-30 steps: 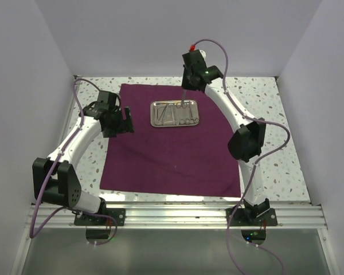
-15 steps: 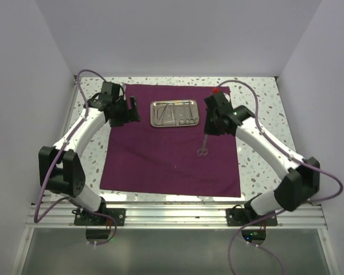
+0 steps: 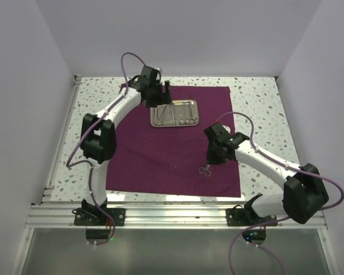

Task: Open and lay out the surgical kit
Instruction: Place the medical item in the surgical kit, then pick up the medical item from the container.

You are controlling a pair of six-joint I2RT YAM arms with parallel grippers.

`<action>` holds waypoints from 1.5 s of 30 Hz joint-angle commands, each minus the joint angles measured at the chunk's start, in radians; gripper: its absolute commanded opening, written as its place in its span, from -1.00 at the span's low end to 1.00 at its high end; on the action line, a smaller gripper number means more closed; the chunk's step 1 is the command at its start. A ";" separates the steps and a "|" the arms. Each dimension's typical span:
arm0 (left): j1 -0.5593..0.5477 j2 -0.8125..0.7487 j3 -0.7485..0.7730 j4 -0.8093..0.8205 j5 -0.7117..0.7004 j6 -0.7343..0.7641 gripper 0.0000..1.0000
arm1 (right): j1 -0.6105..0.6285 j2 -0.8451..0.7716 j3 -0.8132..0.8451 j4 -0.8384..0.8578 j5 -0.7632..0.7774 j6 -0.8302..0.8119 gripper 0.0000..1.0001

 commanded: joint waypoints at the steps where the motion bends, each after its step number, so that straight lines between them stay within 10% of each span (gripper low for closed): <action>1: -0.042 0.112 0.214 0.055 0.015 -0.077 0.65 | 0.008 0.024 0.010 0.077 -0.045 0.006 -1.00; 5: -0.074 0.229 0.325 0.148 0.061 -0.129 0.65 | 0.008 0.027 0.100 -0.019 -0.004 -0.048 -0.99; 9: -0.132 0.368 0.450 0.196 0.066 -0.143 0.65 | 0.008 0.009 0.185 -0.150 0.061 -0.076 0.36; 10: -0.140 0.382 0.466 0.226 0.065 -0.157 0.64 | 0.008 0.006 0.205 -0.164 0.070 -0.080 0.40; 45: -0.296 0.622 0.539 0.040 -0.420 0.207 -0.19 | -0.033 0.000 0.288 -0.299 0.090 -0.131 0.40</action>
